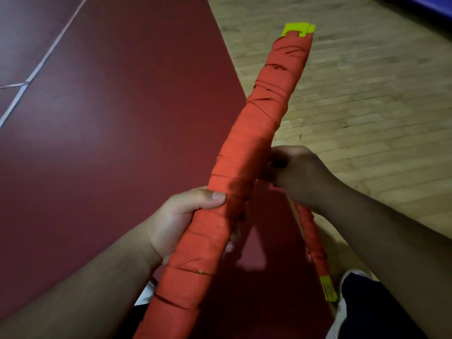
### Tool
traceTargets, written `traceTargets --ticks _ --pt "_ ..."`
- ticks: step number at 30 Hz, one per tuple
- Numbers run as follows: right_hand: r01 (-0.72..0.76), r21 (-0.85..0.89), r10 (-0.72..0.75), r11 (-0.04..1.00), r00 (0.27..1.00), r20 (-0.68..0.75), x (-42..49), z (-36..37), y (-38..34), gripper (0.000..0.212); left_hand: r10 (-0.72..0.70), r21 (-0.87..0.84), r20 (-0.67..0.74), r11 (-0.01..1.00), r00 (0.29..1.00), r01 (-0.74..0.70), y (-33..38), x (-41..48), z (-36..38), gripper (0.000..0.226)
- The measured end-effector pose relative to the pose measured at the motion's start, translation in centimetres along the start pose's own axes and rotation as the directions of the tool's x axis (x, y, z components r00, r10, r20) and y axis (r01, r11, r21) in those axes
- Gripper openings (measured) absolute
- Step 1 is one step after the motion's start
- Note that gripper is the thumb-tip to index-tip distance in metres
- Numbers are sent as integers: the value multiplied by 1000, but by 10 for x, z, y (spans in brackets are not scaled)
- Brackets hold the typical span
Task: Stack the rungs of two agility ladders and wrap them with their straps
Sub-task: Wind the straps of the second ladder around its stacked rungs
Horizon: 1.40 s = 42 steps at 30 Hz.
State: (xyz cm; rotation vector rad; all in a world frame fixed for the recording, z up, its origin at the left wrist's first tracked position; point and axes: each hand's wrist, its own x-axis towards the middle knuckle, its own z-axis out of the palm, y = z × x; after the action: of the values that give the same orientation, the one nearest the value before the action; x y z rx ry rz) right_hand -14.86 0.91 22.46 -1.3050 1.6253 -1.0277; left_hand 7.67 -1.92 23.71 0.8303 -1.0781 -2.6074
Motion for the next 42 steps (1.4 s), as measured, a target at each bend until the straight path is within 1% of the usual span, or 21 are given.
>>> traceTargets --ticks 1,3,5,7,9,11,13,15,16,18,20,22,24,26,27,30,32,34,38,40,42 --pt "3 -5 -3 1000 1000 6 -1 -1 -1 37 16 -10 14 1000 1000 -16 1 -1 0 69" --pt "12 41 -13 999 1000 18 -2 -2 -1 32 33 -35 34 999 999 -32 3 -2 0 69" --pt "-15 163 14 987 1000 6 -3 0 -2 25 36 -38 44 999 998 -34 4 -1 0 68" --pt "-57 338 57 939 998 10 -3 6 -3 27 35 -22 49 999 998 -34 5 -1 0 68" --pt "-102 532 80 841 995 65 -2 7 -7 33 23 -3 36 1000 999 -23 5 -1 -1 68" --pt "-190 706 70 682 978 196 -3 5 -12 45 35 8 8 999 999 -35 4 0 -3 64" --pt "-259 772 5 581 949 315 -6 5 -17 46 97 94 -66 992 993 -90 1 2 -2 51" --pt "-256 785 -13 565 948 318 -8 11 -19 39 177 223 -162 965 971 -139 -5 8 0 37" --pt "-245 782 22 574 959 284 -9 16 -20 42 210 302 -184 942 960 -148 -8 10 1 32" --pt "-231 769 155 596 973 173 -9 24 -23 56 261 507 -165 849 951 -146 -14 15 3 25" --pt "-186 777 227 601 972 57 -9 27 -23 59 277 595 -112 788 954 -159 -18 18 3 23" --pt "-126 783 206 609 979 -3 -10 26 -23 46 248 510 -150 849 957 -140 -17 18 1 38" --pt "-71 768 162 636 986 -43 -9 23 -22 37 203 370 -325 926 924 -73 -11 21 -5 64" --pt "-35 736 111 676 992 -54 -10 22 -19 22 166 227 -493 972 854 -57 -3 23 -11 69" --pt "-25 725 84 688 995 -46 -11 22 -16 15 159 174 -530 982 833 -76 2 24 -13 67" --pt "-69 708 62 703 997 35 -16 25 -12 16 228 129 -522 974 822 -187 9 22 -13 55" --pt "-118 697 79 708 993 88 -18 29 -10 31 331 175 -515 944 791 -281 9 21 -11 26" --pt "-139 685 113 715 990 83 -19 31 -10 47 403 176 -515 914 757 -366 12 19 -9 10" --pt "-196 648 224 736 974 39 -15 34 -12 71 441 101 -483 886 757 -452 14 17 -10 16" --pt "-252 625 298 739 954 32 -14 34 -10 68 437 118 -444 894 782 -433 9 17 -7 19" --pt "-293 639 348 711 937 42 -13 35 -9 57 429 118 -388 901 816 -418 4 20 -3 21"
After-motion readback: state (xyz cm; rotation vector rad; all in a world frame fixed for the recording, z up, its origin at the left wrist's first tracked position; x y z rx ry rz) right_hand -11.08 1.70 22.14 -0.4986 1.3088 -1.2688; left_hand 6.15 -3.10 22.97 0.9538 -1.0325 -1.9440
